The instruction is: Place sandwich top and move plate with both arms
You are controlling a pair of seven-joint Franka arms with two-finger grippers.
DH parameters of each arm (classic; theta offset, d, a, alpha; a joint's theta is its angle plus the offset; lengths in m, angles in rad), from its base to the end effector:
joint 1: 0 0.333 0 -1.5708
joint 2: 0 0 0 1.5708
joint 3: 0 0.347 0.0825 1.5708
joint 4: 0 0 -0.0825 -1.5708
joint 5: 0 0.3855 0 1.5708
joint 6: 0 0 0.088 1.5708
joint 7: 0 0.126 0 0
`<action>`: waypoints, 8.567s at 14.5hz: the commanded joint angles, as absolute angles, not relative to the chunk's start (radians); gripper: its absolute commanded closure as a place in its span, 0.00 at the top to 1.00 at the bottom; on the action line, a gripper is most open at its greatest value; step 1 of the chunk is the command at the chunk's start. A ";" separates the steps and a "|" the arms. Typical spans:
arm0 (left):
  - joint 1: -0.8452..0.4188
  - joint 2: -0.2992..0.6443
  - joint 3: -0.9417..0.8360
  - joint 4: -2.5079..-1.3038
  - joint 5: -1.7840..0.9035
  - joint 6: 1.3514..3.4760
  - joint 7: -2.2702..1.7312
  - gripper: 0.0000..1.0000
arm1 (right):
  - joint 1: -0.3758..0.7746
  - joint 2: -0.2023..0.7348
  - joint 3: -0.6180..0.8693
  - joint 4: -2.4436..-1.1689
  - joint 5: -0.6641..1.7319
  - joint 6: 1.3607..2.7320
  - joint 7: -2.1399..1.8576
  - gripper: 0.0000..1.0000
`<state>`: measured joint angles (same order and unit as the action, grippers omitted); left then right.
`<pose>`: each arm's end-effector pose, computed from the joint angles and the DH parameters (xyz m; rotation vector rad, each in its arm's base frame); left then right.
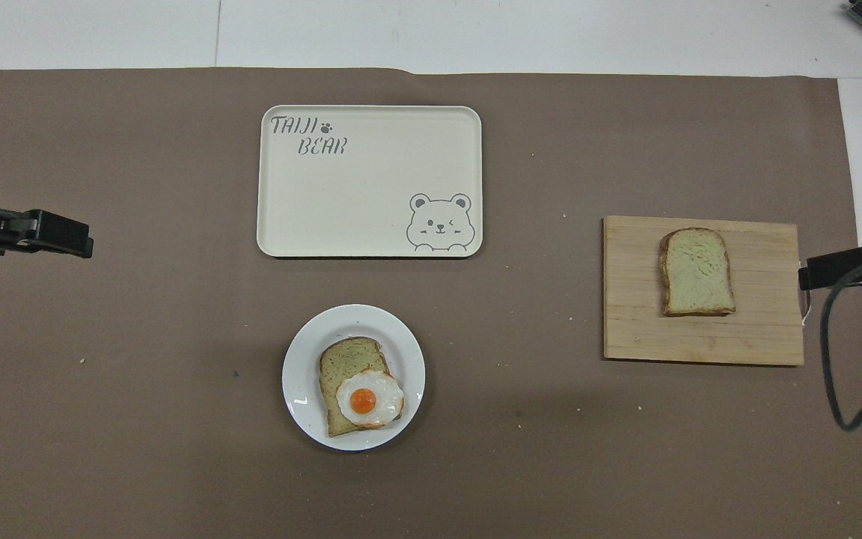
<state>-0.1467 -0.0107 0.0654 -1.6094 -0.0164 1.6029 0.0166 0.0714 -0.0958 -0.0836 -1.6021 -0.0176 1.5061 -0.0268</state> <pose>0.5530 -0.0469 0.6270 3.1207 -0.1521 0.0057 0.5163 -0.0111 0.6673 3.1320 0.0217 -0.0011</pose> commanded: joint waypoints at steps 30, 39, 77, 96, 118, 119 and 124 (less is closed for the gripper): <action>-0.135 -0.008 0.057 -1.592 -0.005 1.591 0.029 1.00 | 0.006 0.017 -0.075 -1.844 0.110 1.885 -0.121 1.00; -0.133 -0.008 0.057 -1.592 -0.005 1.591 0.031 1.00 | -0.083 0.244 -0.074 -1.844 0.228 2.143 -0.251 1.00; -0.135 -0.008 0.057 -1.592 -0.005 1.591 0.029 1.00 | -0.129 0.336 -0.075 -1.933 0.318 2.226 -0.543 0.00; -0.135 -0.008 0.057 -1.592 -0.005 1.591 0.029 1.00 | -0.123 0.173 0.165 -1.697 0.325 1.734 -0.052 0.00; -0.135 -0.008 0.057 -1.592 -0.005 1.591 0.029 1.00 | 0.397 0.273 0.255 -1.786 0.370 2.114 0.469 0.00; -0.135 -0.008 0.057 -1.592 -0.005 1.591 0.029 1.00 | 0.414 0.288 0.253 -1.786 0.368 2.123 0.471 0.00; -0.135 -0.008 0.057 -1.592 -0.005 1.591 0.029 1.00 | 0.474 0.341 0.253 -1.813 0.351 2.181 0.454 0.00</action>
<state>-0.1467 -0.0107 0.0654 -1.6094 -0.0164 1.6029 0.0168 0.4651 0.3414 0.2550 -1.7897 0.3418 2.1475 0.4641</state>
